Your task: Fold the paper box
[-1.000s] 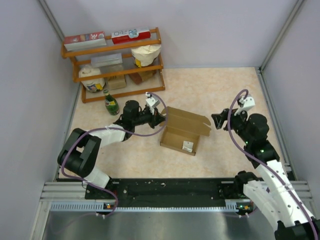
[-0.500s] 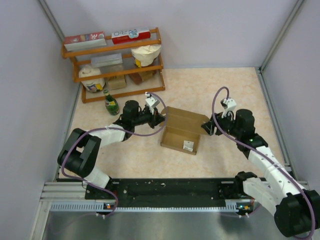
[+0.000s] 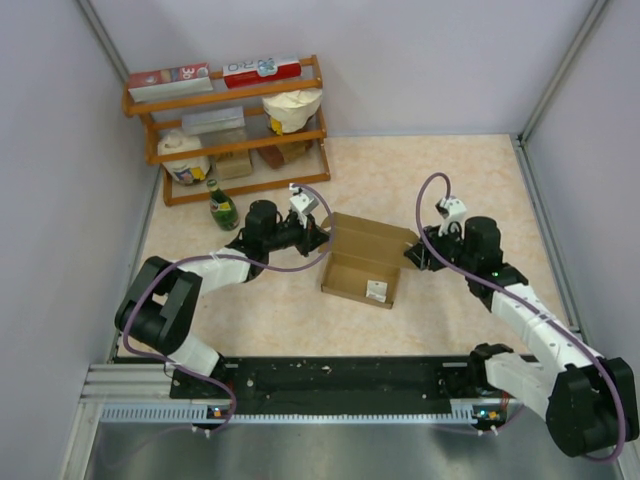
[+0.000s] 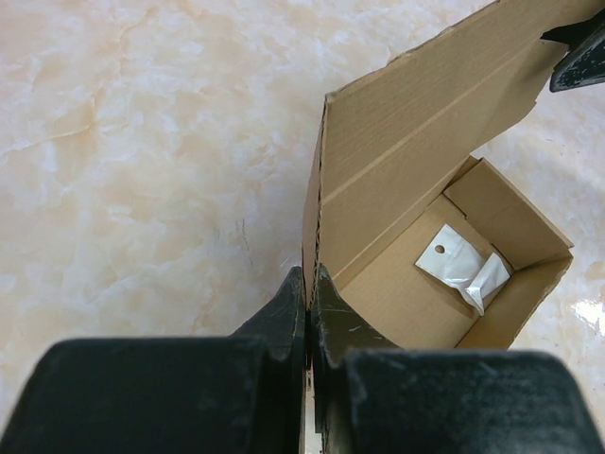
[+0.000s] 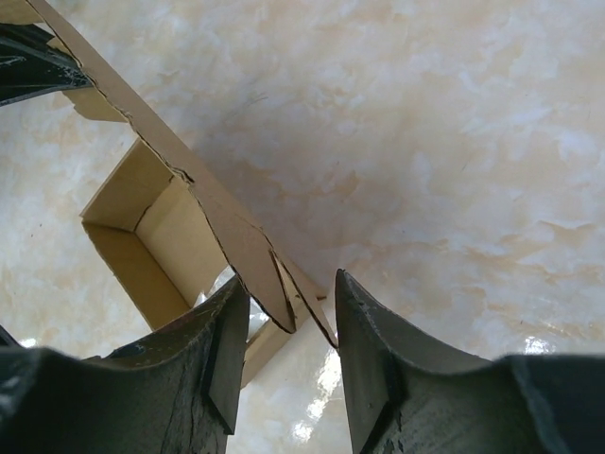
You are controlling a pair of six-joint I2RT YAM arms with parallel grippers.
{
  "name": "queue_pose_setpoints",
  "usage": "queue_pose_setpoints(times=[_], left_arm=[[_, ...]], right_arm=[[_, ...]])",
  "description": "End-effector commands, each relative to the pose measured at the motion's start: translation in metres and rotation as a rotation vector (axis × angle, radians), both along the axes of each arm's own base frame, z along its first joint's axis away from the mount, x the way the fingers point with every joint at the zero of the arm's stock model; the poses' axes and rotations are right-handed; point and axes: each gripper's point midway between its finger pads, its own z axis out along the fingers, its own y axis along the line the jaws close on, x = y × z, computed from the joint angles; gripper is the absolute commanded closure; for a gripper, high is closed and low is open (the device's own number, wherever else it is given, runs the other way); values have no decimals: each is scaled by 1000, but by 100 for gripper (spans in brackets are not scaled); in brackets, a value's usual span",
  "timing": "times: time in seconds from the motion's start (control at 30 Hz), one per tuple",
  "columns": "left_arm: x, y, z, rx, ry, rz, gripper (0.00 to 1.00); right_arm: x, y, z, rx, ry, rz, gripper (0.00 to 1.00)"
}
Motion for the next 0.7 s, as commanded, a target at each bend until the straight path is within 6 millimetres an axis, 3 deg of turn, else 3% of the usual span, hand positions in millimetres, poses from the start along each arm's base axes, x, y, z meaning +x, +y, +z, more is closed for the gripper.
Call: queue_pose_setpoints(times=[0.0,0.3,0.67], left_arm=[[7,-4,17,-35,-47,-6,100],[5,-5,18,-42,-36,-12,100],[8,-4,23,-60,18,76,100]], right_arm=[[8,2,4,0,-37,11,60],[13,13,10,50,-51,43,77],[15,25,17,-6,-91,22,82]])
